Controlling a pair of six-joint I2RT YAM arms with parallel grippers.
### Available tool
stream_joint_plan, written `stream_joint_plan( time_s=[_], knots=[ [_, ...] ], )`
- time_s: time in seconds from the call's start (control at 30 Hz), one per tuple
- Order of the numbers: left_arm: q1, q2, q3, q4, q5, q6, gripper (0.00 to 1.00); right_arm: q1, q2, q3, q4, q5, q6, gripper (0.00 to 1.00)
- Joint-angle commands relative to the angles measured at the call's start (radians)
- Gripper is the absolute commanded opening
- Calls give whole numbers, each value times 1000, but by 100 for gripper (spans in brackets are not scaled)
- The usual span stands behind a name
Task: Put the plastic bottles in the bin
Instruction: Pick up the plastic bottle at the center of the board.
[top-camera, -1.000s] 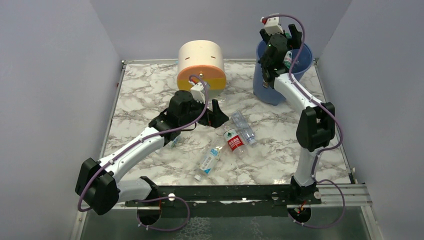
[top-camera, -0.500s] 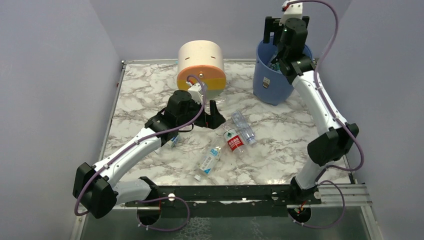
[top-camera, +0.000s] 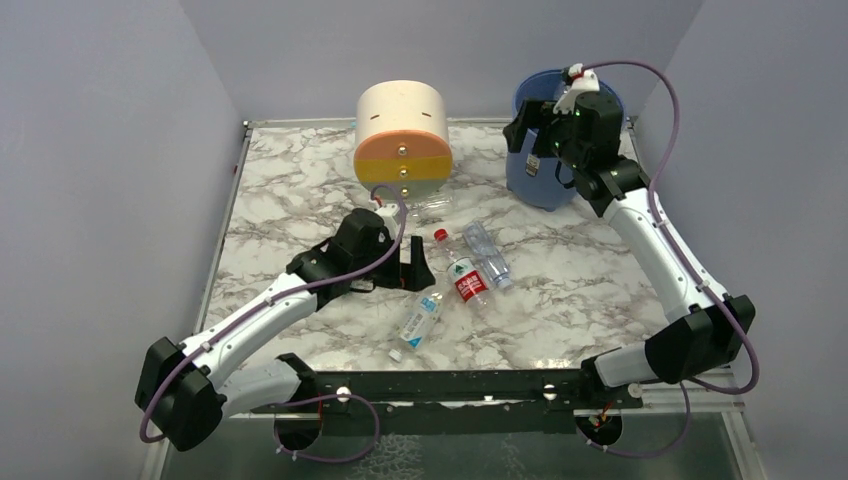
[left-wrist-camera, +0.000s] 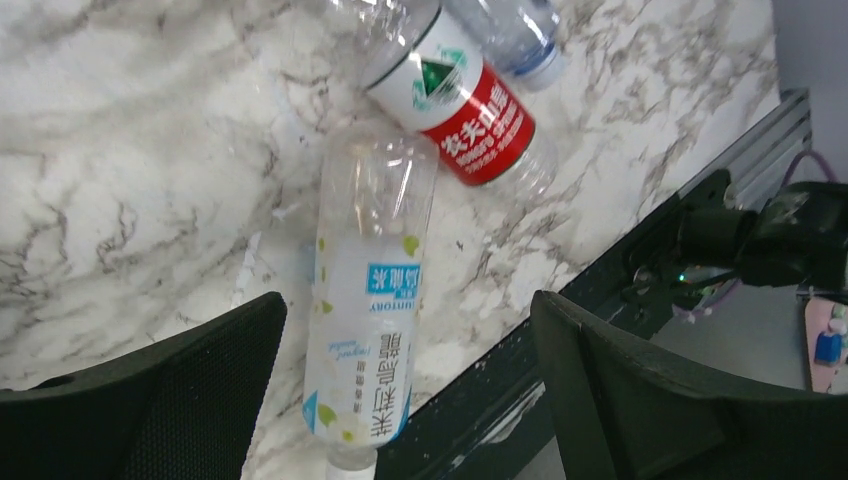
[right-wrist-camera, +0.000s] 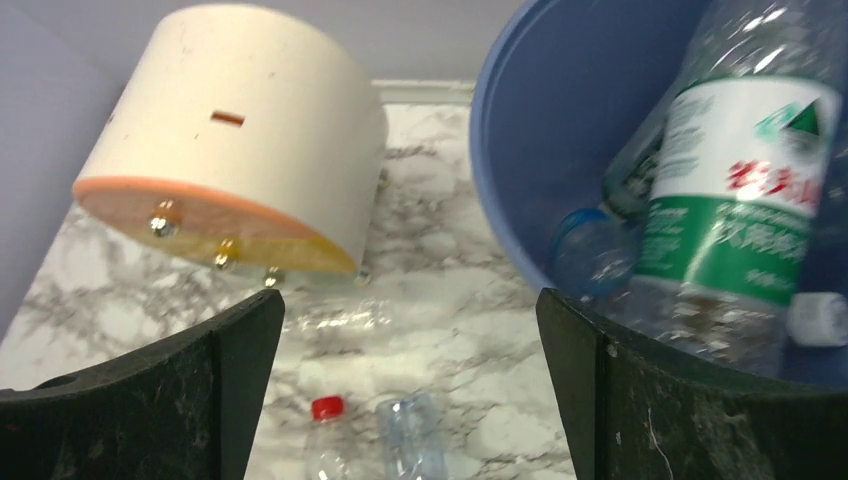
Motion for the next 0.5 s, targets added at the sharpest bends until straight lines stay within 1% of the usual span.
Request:
stream_joint_plan(
  time_s=[0.0, 0.17, 0.47],
  knots=[
    [-57, -25, -54, -36, -22, -58, 99, 13, -63, -96, 6, -176, 96, 100],
    [-196, 21, -76, -36, -110, -111, 99, 23, -74, -186, 23, -245, 128, 100],
    [-274, 65, -112, -52, -205, -147, 99, 26, -108, -248, 26, -297, 138, 100]
  ],
)
